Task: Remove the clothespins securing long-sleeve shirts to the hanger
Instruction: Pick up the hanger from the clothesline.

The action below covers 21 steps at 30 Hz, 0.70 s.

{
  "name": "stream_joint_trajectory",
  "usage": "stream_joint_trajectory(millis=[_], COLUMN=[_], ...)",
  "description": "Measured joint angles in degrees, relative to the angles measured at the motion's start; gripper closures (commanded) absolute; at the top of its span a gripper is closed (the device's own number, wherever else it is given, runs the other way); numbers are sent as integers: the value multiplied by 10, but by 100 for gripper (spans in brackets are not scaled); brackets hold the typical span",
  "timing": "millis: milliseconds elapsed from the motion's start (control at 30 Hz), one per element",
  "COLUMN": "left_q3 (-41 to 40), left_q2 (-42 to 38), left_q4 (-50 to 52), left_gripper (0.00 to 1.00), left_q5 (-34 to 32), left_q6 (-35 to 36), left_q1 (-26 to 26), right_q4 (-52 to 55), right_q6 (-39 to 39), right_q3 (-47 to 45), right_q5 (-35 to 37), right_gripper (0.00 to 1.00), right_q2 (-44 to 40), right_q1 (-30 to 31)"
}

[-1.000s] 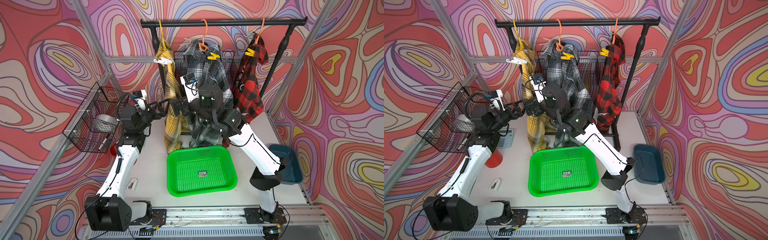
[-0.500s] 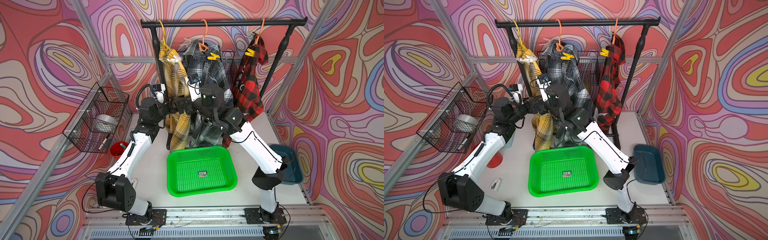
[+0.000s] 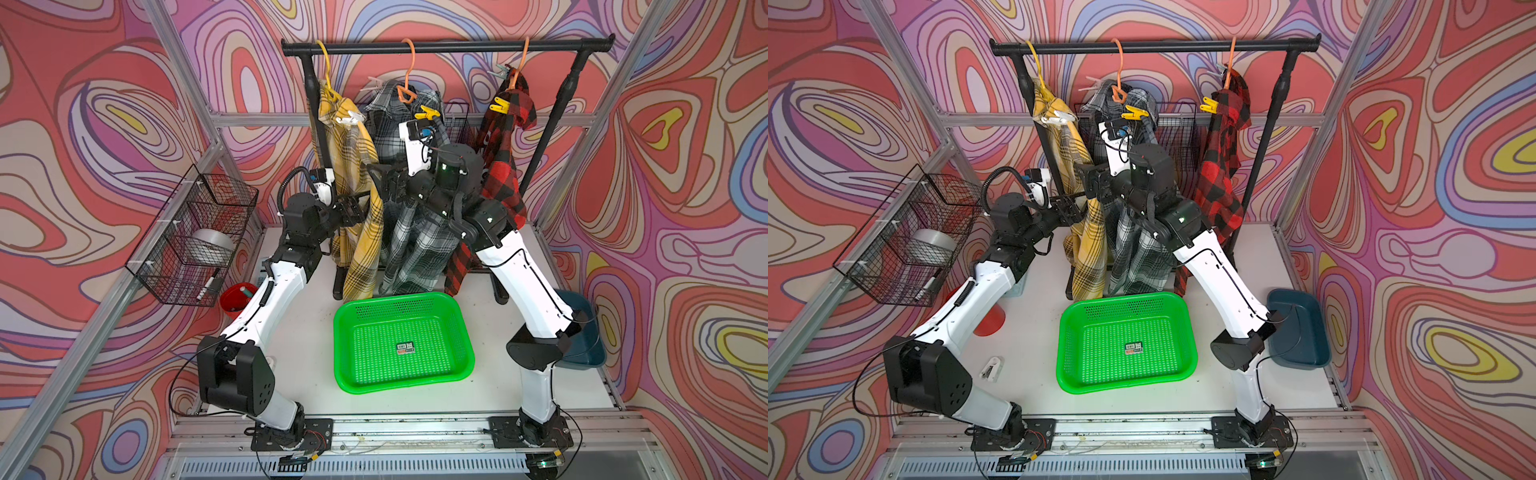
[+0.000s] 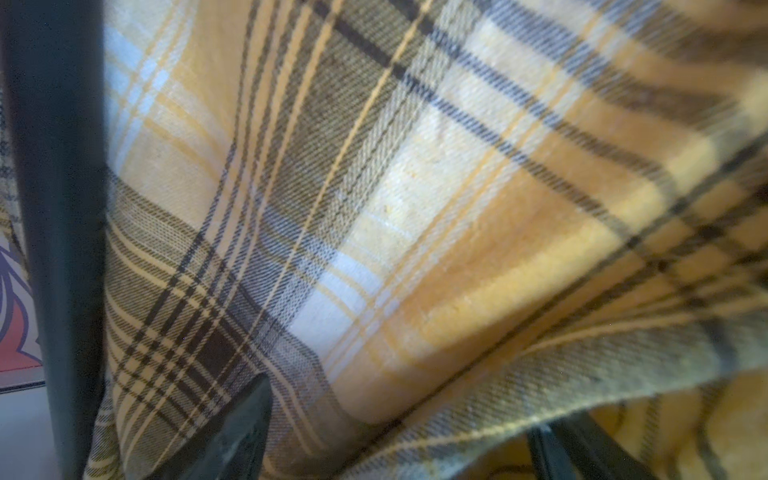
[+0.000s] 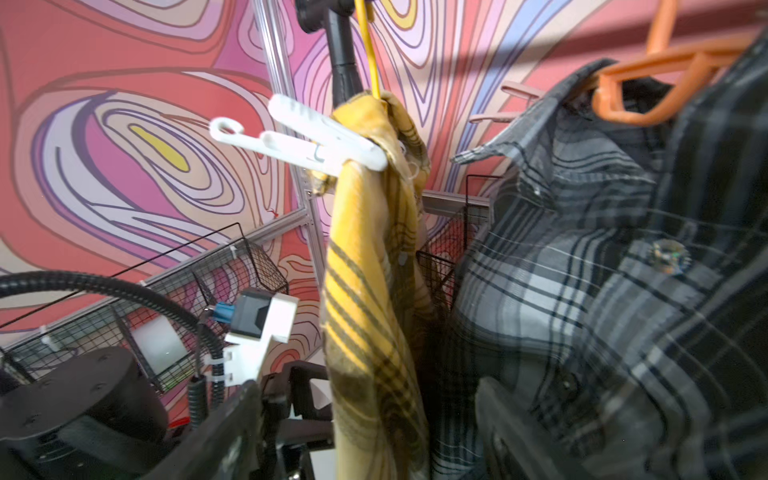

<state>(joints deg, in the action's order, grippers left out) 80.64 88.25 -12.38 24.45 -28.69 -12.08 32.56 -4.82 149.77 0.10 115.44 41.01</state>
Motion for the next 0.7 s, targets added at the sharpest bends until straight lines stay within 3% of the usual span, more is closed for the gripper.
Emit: stream_joint_trajectory(millis=[400,700], left_q3=[10,10], left_q2=[15,15], left_q4=[29,38], left_gripper=[13,13], left_q5=[7,11], left_q6=[2,2], left_q1=[0,0], right_q4=[-64,-100], right_q6=[-27,-25], right_q3=[40,42], right_q5=[-36,-31], right_gripper=[37,32], right_q2=[66,68], right_q1=[-2,-4])
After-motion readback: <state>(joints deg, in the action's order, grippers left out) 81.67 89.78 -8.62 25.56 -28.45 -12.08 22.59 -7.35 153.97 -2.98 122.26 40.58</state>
